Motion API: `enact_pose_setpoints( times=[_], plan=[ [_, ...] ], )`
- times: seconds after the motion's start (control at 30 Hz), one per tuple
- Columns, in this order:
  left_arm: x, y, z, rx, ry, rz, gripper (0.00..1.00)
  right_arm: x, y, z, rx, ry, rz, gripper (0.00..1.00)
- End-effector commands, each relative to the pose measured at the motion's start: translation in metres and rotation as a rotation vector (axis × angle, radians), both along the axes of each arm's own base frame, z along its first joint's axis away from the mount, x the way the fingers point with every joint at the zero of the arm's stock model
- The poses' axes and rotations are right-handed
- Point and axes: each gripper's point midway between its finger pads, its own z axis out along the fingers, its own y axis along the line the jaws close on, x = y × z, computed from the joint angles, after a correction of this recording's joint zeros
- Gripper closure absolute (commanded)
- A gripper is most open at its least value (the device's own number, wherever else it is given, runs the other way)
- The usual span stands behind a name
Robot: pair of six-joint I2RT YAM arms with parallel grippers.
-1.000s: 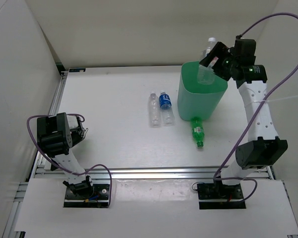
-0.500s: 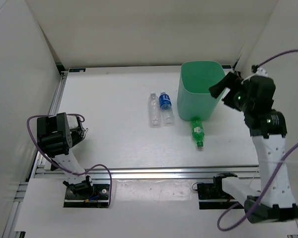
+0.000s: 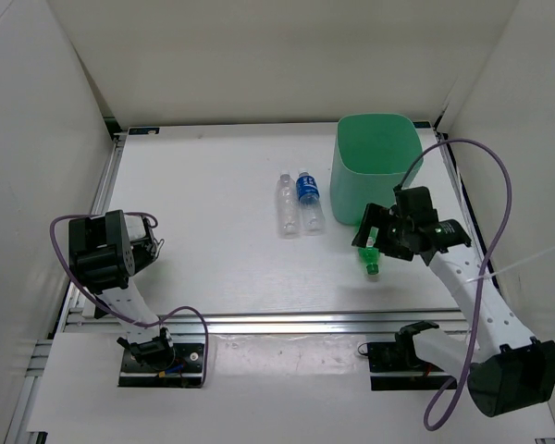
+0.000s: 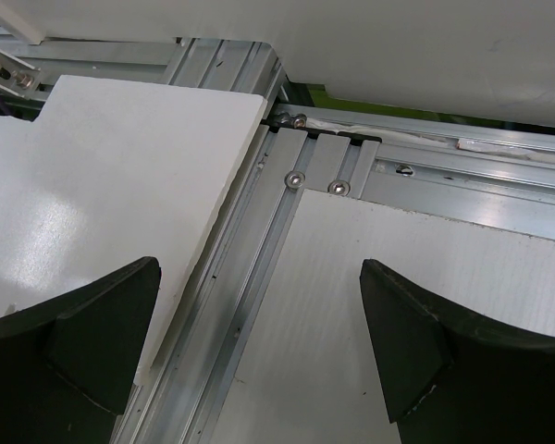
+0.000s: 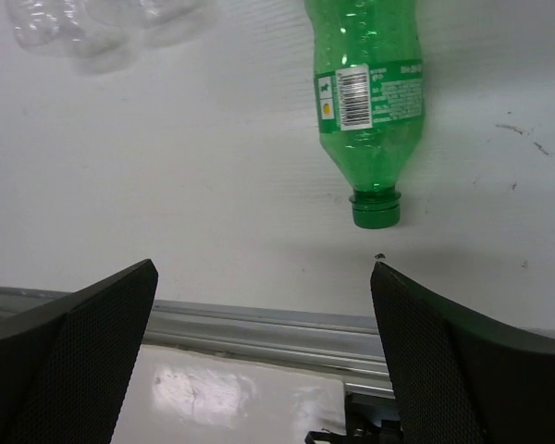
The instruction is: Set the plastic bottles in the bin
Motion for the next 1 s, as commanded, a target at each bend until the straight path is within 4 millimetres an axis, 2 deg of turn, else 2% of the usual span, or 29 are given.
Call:
enact_pose_setpoints(
  times=[0.0,0.13,0.3,0.33,0.37,0.43,0.47,0.5,0.53,0.6,0.63,0.7,0.73,0.77,0.87,0.97],
  plan=[
    [-0.002,0.002,0.009,0.046,-0.051,0.039,0.0,0.015,-0.007,-0.002,-0.069,-0.064,0.02,0.0],
    [-0.002,0.002,0.009,0.046,-0.051,0.039,0.0,0.016,-0.019,-0.023,-0.17,-0.025,0.052,0.0],
    [0.0,0.003,0.011,0.039,-0.03,0.023,0.0,0.016,-0.026,-0.032,-0.215,-0.005,0.052,0.0],
    [0.015,0.007,0.017,0.035,-0.038,0.004,0.0,0.019,-0.025,-0.034,-0.215,-0.004,0.053,0.0],
    [0.021,0.008,0.025,-0.018,0.057,-0.045,0.0,0.019,-0.025,-0.04,-0.213,0.015,0.044,0.0],
    [0.041,0.015,0.039,-0.055,0.133,-0.105,0.0,0.021,-0.023,-0.045,-0.209,0.033,0.033,0.0],
    [0.062,0.017,0.051,-0.061,0.117,-0.137,0.0,0.024,-0.022,-0.044,-0.198,0.022,0.02,0.0],
    [0.066,0.018,0.06,-0.091,0.167,-0.167,0.0,0.024,-0.022,-0.046,-0.201,0.031,0.021,0.0],
    [0.071,0.012,0.063,-0.127,0.149,-0.178,0.0,0.027,-0.023,-0.047,-0.209,0.026,0.015,0.0],
    [0.077,0.005,0.087,-0.144,0.078,-0.218,0.0,0.028,-0.024,-0.052,-0.213,0.032,0.0,0.0],
    [0.078,-0.004,0.09,-0.175,0.049,-0.237,0.0,0.032,-0.025,-0.053,-0.222,0.027,-0.007,0.0],
    [0.085,-0.016,0.105,-0.237,-0.061,-0.26,0.0,0.027,-0.026,-0.062,-0.221,0.045,-0.015,0.0],
    [0.087,-0.036,0.096,-0.403,-0.064,-0.288,0.0,0.027,-0.026,-0.068,-0.219,0.056,-0.022,0.0],
    [0.092,-0.046,0.095,-0.492,-0.065,-0.32,0.0,0.024,-0.028,-0.072,-0.23,0.067,-0.026,0.0],
    [0.104,-0.084,0.098,-0.559,-0.11,-0.43,0.0,0.016,-0.035,-0.094,-0.255,0.101,-0.057,0.0],
    [0.12,-0.113,0.115,-0.515,-0.176,-0.6,0.0,0.007,-0.04,-0.113,-0.274,0.127,-0.06,0.0]
  ],
)
